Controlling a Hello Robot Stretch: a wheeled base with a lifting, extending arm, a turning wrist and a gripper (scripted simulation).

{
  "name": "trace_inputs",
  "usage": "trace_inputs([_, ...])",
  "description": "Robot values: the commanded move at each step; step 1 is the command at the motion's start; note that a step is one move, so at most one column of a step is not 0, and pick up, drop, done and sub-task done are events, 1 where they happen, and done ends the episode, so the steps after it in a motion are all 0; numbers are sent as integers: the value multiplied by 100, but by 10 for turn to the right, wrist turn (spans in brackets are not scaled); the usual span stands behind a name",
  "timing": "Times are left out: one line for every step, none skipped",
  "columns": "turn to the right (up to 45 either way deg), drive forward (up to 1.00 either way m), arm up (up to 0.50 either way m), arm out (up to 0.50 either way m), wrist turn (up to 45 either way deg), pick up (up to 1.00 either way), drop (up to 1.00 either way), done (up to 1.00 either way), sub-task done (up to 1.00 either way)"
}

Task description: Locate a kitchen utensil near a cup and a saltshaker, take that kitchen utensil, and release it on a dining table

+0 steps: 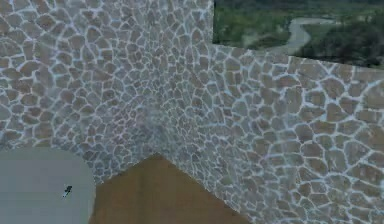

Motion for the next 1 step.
trace_inputs([0, 70, 0, 0, 0, 0, 0, 0, 0])
